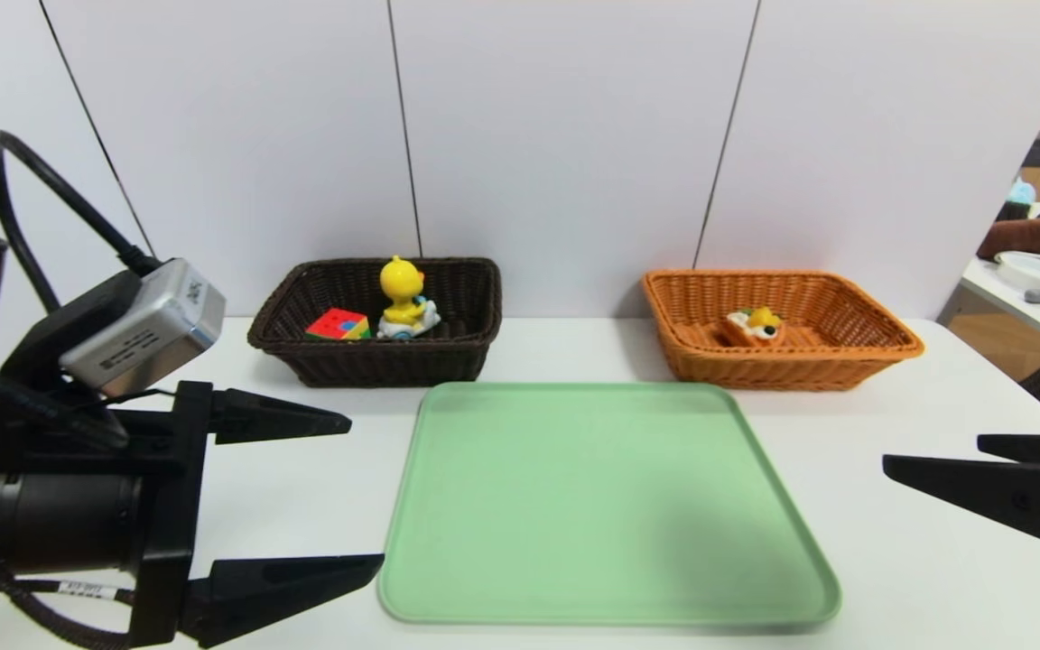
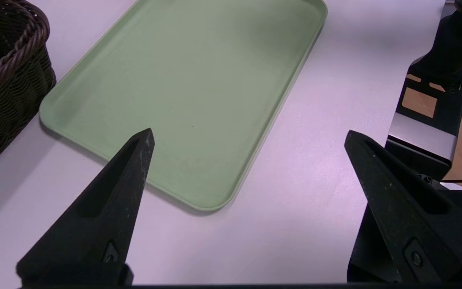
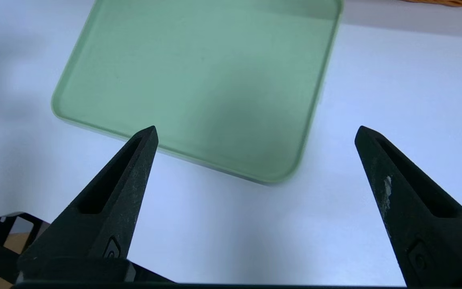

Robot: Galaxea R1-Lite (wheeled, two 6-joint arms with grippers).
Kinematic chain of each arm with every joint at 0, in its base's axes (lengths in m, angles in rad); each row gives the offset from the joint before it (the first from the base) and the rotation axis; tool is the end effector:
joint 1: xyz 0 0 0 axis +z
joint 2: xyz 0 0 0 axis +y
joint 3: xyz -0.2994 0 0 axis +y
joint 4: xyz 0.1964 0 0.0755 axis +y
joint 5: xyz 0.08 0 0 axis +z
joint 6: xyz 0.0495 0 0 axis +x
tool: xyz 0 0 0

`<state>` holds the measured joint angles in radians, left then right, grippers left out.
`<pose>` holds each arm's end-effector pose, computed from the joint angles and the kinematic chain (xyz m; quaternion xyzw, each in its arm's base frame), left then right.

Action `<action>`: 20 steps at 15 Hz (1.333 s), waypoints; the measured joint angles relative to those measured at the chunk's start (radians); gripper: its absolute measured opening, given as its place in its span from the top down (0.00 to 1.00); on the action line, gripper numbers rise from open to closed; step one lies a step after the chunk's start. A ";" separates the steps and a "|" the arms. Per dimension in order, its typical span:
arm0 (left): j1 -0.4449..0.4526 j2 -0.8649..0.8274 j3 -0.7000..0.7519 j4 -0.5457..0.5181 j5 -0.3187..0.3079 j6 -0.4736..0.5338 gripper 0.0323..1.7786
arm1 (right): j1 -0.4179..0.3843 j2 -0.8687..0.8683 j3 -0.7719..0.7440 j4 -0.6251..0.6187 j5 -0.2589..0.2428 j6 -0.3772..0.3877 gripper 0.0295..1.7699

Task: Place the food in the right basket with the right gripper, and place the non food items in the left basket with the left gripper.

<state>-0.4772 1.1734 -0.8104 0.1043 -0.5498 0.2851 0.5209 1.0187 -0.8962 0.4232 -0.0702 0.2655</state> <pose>0.1690 -0.1165 0.2219 0.1121 0.1611 -0.5059 0.8400 0.1385 0.0755 0.2387 0.0464 0.2840 0.1792 0.9408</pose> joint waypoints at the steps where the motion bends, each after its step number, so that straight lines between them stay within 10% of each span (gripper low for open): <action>1: 0.002 -0.033 0.024 0.000 0.026 0.000 0.05 | -0.009 -0.047 0.027 0.011 0.000 -0.014 0.04; 10: 0.153 -0.265 0.155 0.060 0.267 -0.003 0.05 | -0.077 -0.344 0.099 0.138 -0.062 -0.056 0.04; 20: 0.413 -0.556 0.306 0.098 0.269 -0.001 0.05 | -0.290 -0.520 0.098 0.219 -0.059 -0.059 0.04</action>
<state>-0.0643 0.6172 -0.5047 0.2019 -0.2809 0.2838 0.2309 0.4983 -0.7981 0.6426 -0.1294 0.2062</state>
